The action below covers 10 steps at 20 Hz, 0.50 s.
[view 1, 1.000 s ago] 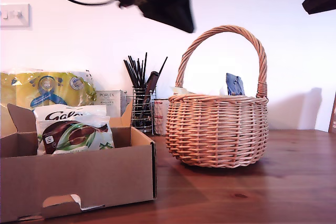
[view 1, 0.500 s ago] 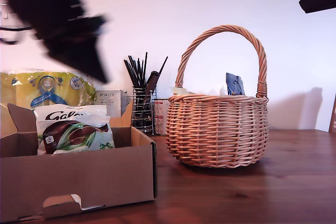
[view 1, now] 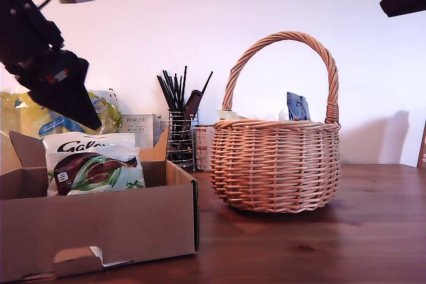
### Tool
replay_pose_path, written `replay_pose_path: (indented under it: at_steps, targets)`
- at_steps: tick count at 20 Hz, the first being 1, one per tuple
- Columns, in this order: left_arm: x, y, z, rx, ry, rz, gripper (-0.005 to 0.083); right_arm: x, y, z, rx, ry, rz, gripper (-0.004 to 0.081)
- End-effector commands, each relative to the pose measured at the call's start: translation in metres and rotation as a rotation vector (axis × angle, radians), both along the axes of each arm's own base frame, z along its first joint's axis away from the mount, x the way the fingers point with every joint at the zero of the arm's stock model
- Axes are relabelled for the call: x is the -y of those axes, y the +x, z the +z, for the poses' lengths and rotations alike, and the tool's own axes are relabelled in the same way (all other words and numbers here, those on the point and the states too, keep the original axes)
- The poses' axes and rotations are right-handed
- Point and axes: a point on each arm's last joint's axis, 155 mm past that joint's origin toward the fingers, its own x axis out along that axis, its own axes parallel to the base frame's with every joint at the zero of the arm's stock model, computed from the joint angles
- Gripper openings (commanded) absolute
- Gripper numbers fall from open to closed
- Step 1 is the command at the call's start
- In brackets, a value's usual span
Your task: Move the bags of Easter eggs from the cardboard box on the left into the woven basket on the right side.
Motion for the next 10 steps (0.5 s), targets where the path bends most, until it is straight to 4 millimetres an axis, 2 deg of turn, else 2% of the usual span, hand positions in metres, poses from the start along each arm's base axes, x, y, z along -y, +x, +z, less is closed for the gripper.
replay_pose_path:
  at_steps: [1, 7, 10]
  targets:
    - [-0.006, 0.004, -0.015, -0.029, 0.016, 0.0, 0.0755, -0.001, 0.001, 0.009, 0.021, 0.011, 0.002, -0.0012]
    - [-0.008, 0.009, -0.043, -0.099, 0.009, -0.036, 0.0751, 0.0, 0.001, 0.009, 0.022, 0.01, 0.0, -0.0012]
    - [-0.008, 0.009, -0.044, -0.1, 0.009, -0.037, 0.0746, 0.002, 0.003, 0.008, 0.026, 0.003, -0.015, -0.0012]
